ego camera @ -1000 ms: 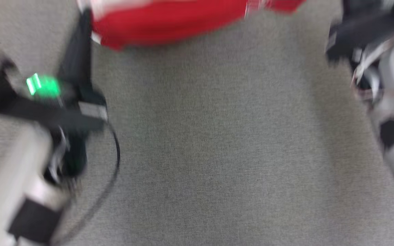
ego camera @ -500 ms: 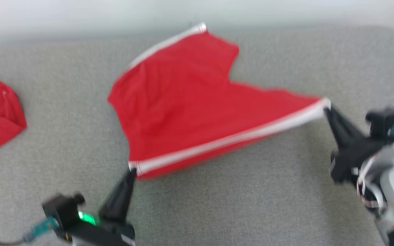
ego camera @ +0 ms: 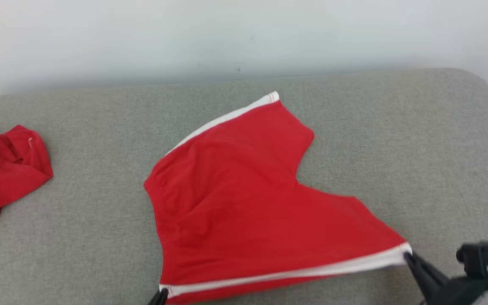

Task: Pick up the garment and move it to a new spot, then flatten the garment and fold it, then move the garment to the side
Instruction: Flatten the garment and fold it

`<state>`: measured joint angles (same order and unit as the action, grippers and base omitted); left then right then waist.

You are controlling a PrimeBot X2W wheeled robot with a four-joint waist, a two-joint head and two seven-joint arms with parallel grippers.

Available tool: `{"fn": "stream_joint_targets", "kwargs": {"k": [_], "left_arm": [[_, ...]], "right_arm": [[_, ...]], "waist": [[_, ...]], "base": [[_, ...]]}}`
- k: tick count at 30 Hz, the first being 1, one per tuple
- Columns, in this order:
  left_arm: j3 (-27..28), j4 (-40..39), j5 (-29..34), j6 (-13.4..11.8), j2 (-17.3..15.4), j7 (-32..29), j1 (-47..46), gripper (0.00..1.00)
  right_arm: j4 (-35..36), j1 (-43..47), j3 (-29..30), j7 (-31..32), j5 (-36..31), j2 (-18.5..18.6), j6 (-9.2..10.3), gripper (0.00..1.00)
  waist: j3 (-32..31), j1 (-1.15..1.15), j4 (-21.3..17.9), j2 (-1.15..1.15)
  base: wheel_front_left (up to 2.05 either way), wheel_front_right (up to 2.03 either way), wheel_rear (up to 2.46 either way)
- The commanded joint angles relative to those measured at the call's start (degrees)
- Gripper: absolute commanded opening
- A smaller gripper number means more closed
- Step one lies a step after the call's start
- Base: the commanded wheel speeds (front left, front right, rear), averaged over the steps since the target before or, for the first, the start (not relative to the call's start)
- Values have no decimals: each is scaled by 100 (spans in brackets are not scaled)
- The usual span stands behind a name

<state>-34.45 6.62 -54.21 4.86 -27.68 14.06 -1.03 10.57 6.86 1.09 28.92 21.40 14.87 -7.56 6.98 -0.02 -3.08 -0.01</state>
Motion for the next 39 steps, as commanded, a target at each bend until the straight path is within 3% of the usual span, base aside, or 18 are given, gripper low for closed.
{"fn": "stream_joint_targets", "kwargs": {"k": [1, 6, 11, 19, 24, 34, 39], "left_arm": [[5, -16, 47, -36, -51, -7, 91, 0], [31, -254, 30, -173, -17, 14, 254, 0], [137, -262, 96, -84, 158, 63, -113, 0], [286, 464, 219, -49, 731, 75, -1383, 0], [261, 1186, 282, -119, 1087, -174, -2400, 0], [288, 2309, 348, -416, 1648, -348, -3693, 0], [282, 2661, 334, -442, 1861, -379, -4077, 0]], "right_arm": [[62, 66, 53, 41, -37, -18, 16, 0], [781, 392, 172, 445, -175, -225, 15, 0], [589, -299, 123, 258, -220, 9, 15, 0], [-907, -2236, -406, -140, -145, 653, 15, 0], [-2240, -3736, -1184, -340, -155, 930, 15, 0], [-4120, -5633, -1926, -889, -227, 955, 15, 0], [-4834, -6269, -2129, -1244, -283, 876, 15, 0]], "waist": [[-14, 2, 19, 1], [-52, 2, 65, 1], [-37, 2, 198, 1], [343, 2, 597, 1], [758, 2, 858, 1], [1388, 2, 1236, 1], [1579, 2, 1375, 1]], "base": [[0, 0, 0], [0, 0, 0], [0, 0, 0], [0, 0, 0], [0, 0, 0], [0, 0, 0], [0, 0, 0]]}}
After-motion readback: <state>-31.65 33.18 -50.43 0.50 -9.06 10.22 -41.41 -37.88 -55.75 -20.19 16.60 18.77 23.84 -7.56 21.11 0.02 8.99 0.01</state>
